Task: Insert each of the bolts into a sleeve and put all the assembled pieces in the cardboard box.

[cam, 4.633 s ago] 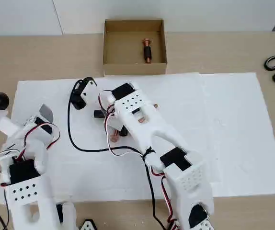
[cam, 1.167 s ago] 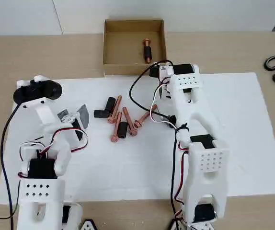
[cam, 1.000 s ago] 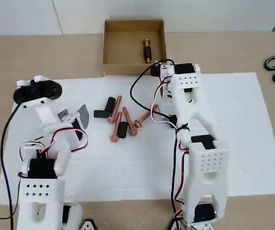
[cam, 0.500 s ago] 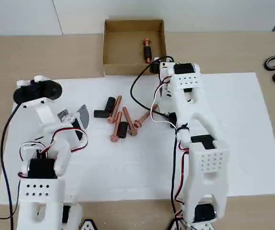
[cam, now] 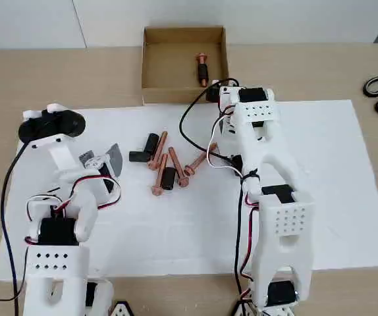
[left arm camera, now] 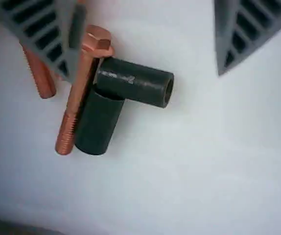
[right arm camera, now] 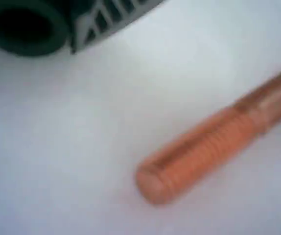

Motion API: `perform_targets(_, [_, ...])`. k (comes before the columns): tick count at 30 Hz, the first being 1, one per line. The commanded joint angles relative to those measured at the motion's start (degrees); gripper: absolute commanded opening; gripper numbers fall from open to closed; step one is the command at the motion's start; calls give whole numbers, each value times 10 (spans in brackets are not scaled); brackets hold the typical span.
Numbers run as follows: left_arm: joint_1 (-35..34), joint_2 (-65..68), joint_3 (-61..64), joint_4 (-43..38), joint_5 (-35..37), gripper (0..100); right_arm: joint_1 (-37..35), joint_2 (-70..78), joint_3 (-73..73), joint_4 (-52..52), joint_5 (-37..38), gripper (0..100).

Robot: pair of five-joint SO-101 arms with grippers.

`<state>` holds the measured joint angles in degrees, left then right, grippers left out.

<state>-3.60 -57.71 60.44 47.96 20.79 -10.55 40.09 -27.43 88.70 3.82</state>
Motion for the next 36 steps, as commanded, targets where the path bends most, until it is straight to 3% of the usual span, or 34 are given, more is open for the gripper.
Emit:
perform_targets(1, [5,-13,-2,-12,-5,179,1,-1,-4,0,2,0])
perform_targets(6, [3,-11,-4,-12,-5,179,1,-12,-5,8,4,5])
perform_targets(12, [4,-9,-19,-6,-4,180,1,-125,-6,52,7,6])
perform_targets(20, [6,-1,-116,76,-4,181,2,-257,-4,78,6,5])
perform_targets(27, [7,171,-298,188,-5,181,7,-282,-3,81,7,4])
perform_targets(31, [51,282,-401,245,-18,181,45,-283,-3,81,7,4])
perform_targets(36, [159,404,-464,251,-51,181,121,-284,-3,80,7,4])
